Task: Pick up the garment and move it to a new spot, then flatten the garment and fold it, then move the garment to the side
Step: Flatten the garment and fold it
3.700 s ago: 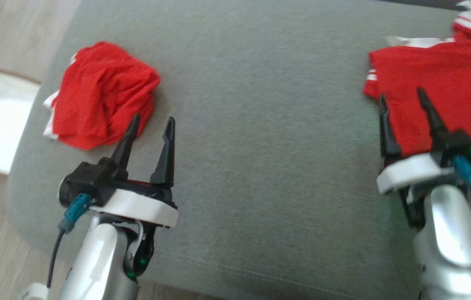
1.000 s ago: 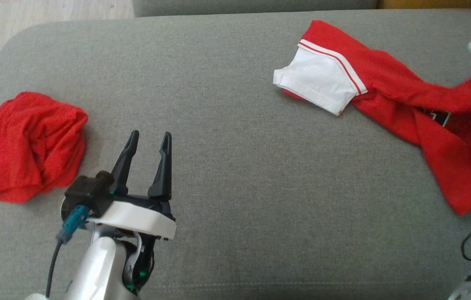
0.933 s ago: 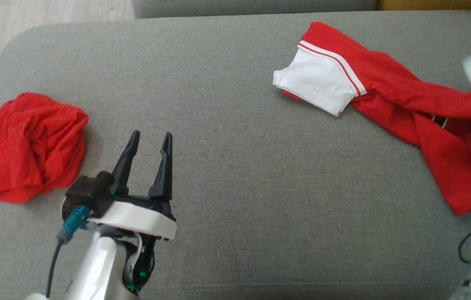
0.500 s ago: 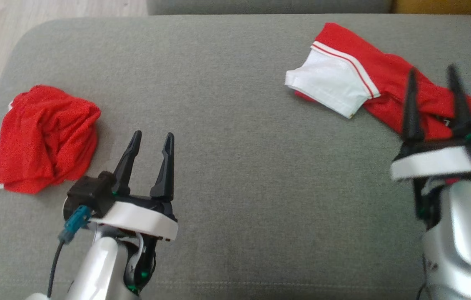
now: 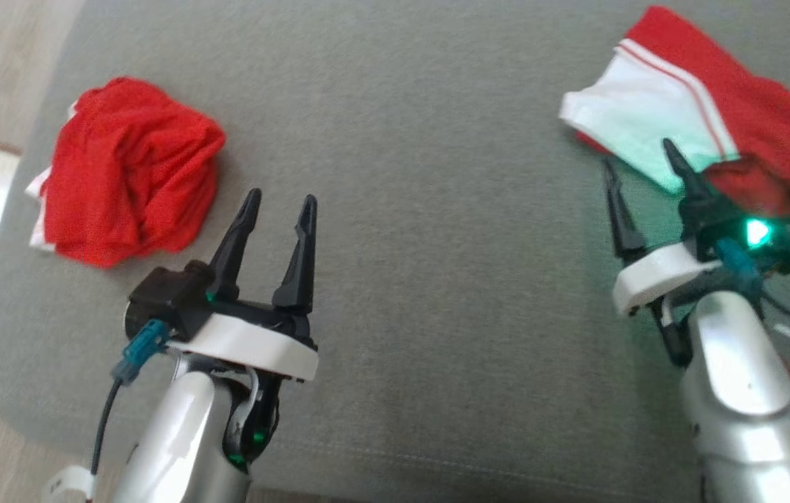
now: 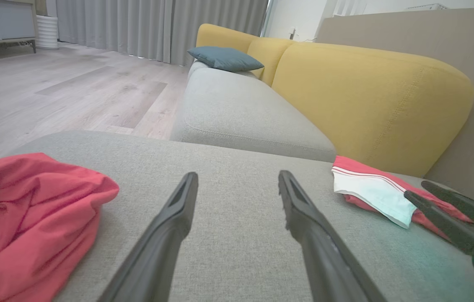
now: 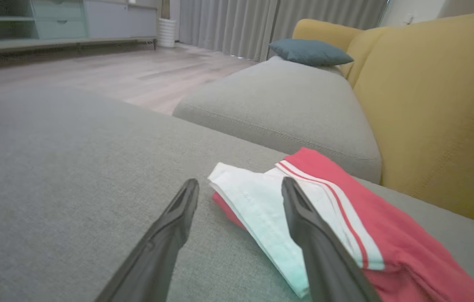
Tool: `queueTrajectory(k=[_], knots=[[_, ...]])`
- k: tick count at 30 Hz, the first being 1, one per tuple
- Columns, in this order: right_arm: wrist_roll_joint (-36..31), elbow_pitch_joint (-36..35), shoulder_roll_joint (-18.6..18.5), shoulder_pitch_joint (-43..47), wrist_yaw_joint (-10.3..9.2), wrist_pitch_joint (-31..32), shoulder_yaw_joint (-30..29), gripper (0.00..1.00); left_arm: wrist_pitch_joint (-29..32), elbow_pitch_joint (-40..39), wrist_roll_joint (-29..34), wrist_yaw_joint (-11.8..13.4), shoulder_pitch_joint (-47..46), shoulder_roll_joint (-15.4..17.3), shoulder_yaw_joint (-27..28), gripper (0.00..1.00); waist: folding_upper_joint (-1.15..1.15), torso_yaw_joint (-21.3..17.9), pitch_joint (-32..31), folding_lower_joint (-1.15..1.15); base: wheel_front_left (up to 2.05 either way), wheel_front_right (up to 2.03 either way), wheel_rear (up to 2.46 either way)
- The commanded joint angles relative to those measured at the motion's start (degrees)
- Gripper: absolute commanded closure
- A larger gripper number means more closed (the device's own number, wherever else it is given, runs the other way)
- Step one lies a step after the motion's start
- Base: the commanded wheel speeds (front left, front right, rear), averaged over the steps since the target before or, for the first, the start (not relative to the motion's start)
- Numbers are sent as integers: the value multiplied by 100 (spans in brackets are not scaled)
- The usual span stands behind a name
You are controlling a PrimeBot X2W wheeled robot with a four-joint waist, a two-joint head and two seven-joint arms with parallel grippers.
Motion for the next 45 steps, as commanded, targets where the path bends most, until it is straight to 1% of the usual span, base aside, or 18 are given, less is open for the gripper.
queueTrajectory(k=[1, 7, 13, 16, 20, 21, 22, 23, 28, 31, 32, 34, 35, 39, 42, 45], knots=[[-138, -38, -41, -248, 42, 15, 10, 0, -30, -190, -55, 20, -193, 58, 138, 0, 0, 254, 198, 0, 0, 0, 0], [-1121, 685, -165, -757, 42, 203, -616, 0, -30, -195, -129, 72, -247, 58, 62, 0, 0, 579, 372, 0, 0, 0, 0], [-1963, 1161, -178, -1115, 42, 435, -1066, 0, -30, -221, -176, 101, -255, 58, 74, 0, 0, 687, 491, 0, 0, 0, 0], [-2228, 1335, -165, -1289, 42, 496, -1269, 0, -30, -242, -183, 102, -265, 58, 78, 0, 0, 694, 570, 0, 0, 0, 0], [-2408, 1457, -127, -1485, 42, 502, -1543, 0, -30, -261, -168, 102, -292, 58, 100, 0, 0, 669, 673, 0, 0, 0, 0], [-2430, 1492, -111, -1520, 42, 509, -1630, 16, -30, -258, -160, 99, -302, 58, 105, 0, 0, 662, 687, 0, 0, 0, 0], [-2446, 1522, -93, -1552, 42, 477, -1709, 92, -30, -253, -151, 97, -312, 58, 109, 0, 0, 654, 696, 0, 0, 0, 0], [-2460, 1552, -75, -1579, 42, 427, -1781, 100, -30, -247, -144, 97, -322, 58, 111, 0, 0, 642, 698, 0, 0, 0, 0], [-2383, 1803, 31, -1687, 42, 15, -1984, 100, -30, -223, -89, 87, -340, 58, 154, 0, 0, 518, 617, 0, 0, 0, 0], [-2206, 1898, 46, -1732, 42, -112, -1924, 100, -30, -208, -71, 74, -335, 58, 168, 0, 0, 458, 553, 0, 0, 0, 0], [-1995, 1986, 48, -1760, 42, -155, -1809, 100, -30, -198, -67, 68, -331, 58, 165, 0, 0, 434, 508, 0, 0, 0, 0], [-1476, 2076, 50, -1796, 42, -193, -1417, 100, -30, -179, -63, 64, -311, 58, 165, 0, 0, 374, 412, 0, 0, 0, 0], [-1119, 2011, 51, -1791, 42, -197, -1095, 100, -30, -173, -61, 63, -300, 58, 168, 0, 0, 340, 369, 0, 0, 0, 0], [72, 1361, 52, -1430, 42, -200, 128, 100, -30, -154, -32, 65, -233, 58, 200, 0, 0, 167, 167, 0, 0, 0, 0], [714, 893, 52, -1100, 42, -201, 879, 100, -30, -141, 1, 64, -160, 58, 232, 0, 0, 33, 9, 0, 0, 0, 0], [1139, 587, 52, -804, 42, -202, 1440, 100, -30, -115, 36, 53, -78, 58, 247, 0, 0, -73, -164, 0, 0, 0, 0]])
